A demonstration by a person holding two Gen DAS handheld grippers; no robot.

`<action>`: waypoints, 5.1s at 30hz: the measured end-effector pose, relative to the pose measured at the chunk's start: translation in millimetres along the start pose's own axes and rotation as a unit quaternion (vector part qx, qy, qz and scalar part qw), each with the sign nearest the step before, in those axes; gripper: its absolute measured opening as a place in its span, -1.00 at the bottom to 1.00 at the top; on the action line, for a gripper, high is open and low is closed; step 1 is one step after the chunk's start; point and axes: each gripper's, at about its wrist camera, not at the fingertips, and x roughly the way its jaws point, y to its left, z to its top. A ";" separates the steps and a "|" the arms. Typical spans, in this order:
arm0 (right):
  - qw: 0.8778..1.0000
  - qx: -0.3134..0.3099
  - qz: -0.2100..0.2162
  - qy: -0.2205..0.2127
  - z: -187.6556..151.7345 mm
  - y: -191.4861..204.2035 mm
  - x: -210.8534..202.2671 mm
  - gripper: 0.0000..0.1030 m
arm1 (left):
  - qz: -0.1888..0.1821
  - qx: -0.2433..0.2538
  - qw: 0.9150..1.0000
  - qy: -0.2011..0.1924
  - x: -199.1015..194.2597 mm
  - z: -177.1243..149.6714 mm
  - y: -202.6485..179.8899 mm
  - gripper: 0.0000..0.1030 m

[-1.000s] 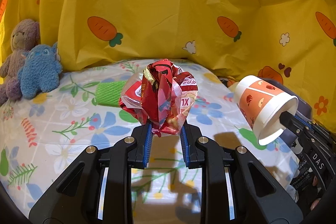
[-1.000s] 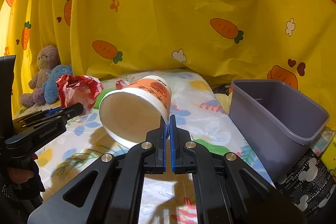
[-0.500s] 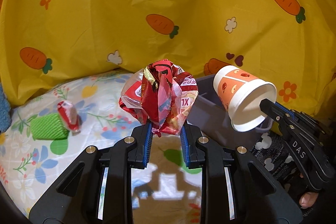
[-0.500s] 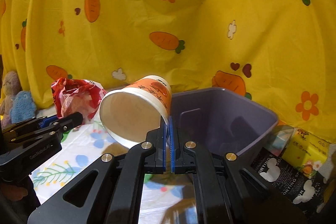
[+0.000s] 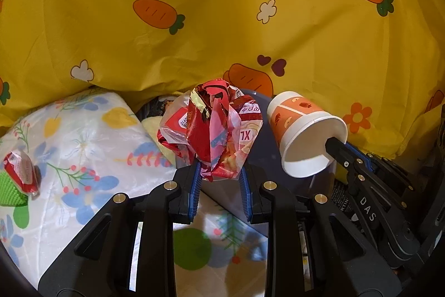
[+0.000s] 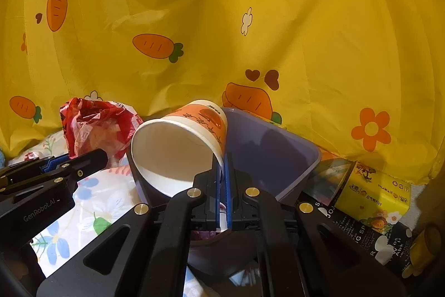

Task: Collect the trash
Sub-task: 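Carry the red wrapper and orange cup over the grey bin with both grippers, then open both grippers to drop the wrapper and cup into the bin, then move both open grippers back toward the green mesh sleeve and red snack packet, then grasp the green mesh sleeve with the left gripper while the right gripper grasps the red-and-white snack packet, then carry the green mesh sleeve and snack packet over the grey bin with both grippers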

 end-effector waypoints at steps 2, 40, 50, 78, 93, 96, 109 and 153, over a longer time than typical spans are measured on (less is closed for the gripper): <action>1.000 -0.001 -0.007 0.001 0.9 0.7 2.7 -0.92 | -0.004 0.004 1.000 0.001 5.0 2.4 -1.4 -0.53; 0.999 0.013 -0.042 -0.029 0.9 -0.7 -4.8 0.40 | 0.046 -0.082 0.995 -0.039 -18.8 -16.2 62.5 0.85; 0.999 -0.006 0.020 -0.030 4.0 53.6 -17.9 0.53 | 0.187 -0.088 0.977 -0.055 -80.4 -41.3 134.2 0.86; 0.952 -0.168 0.240 0.087 -28.0 353.6 60.9 0.47 | 0.379 -0.217 0.896 -0.078 -179.0 -96.6 327.1 0.87; 0.954 -0.113 0.259 0.104 -18.0 334.5 85.4 -0.86 | 0.287 -0.179 0.941 -0.025 -115.9 -91.3 315.5 0.87; 0.958 -0.105 0.254 0.085 -8.2 317.1 74.4 -0.86 | 0.278 -0.156 0.948 -0.002 -98.2 -86.1 307.0 0.87; 0.957 -0.091 0.264 0.073 -7.5 265.4 53.8 -0.87 | 0.262 -0.165 0.946 0.096 -32.1 -78.1 320.1 0.37; 0.992 -0.077 0.095 -0.034 0.1 76.8 -55.5 -0.87 | 0.053 -0.026 0.996 -0.065 -95.6 -18.4 48.9 -0.84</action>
